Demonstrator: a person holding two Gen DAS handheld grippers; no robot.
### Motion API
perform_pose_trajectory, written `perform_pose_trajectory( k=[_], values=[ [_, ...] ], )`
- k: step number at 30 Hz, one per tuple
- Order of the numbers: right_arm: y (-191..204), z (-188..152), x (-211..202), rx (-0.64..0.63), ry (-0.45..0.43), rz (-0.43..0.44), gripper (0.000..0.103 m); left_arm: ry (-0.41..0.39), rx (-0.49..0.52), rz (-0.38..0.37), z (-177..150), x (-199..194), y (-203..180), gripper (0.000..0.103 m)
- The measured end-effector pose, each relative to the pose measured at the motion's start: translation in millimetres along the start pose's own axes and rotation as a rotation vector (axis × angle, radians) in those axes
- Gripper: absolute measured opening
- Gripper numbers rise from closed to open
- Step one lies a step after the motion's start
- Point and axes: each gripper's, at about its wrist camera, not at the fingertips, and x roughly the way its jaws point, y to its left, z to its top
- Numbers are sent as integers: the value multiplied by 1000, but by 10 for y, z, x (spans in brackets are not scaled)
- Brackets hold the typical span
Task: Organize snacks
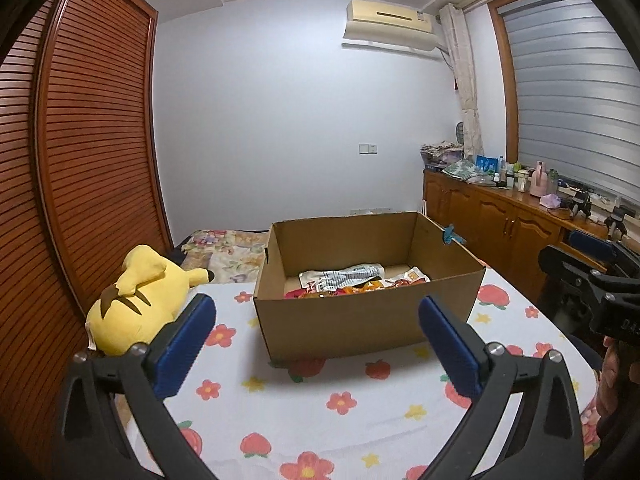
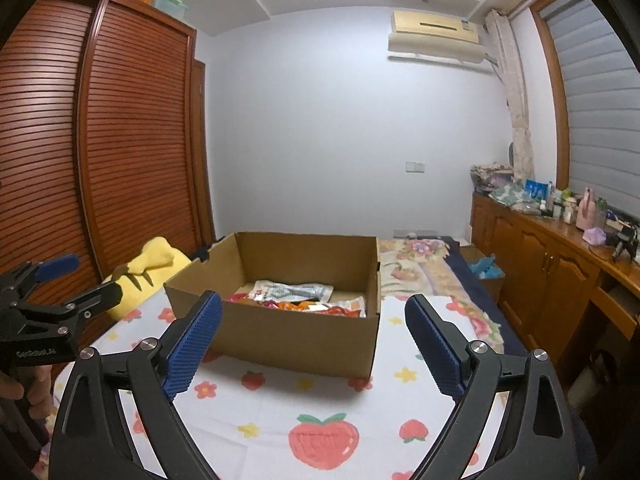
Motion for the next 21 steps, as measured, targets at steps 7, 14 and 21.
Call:
perform_pose_trajectory(
  k=[7,14,21],
  values=[
    [5,-101,10,2,9,-18,94,15,15,7,-106,-13,-21,102],
    [-15,-138,23,3,19,-18,94,19,10,6,-128,-7,-18,102],
    [-28,-149,11,12,20,-19,95,16,11,11,-136,-15,-12,102]
  ],
)
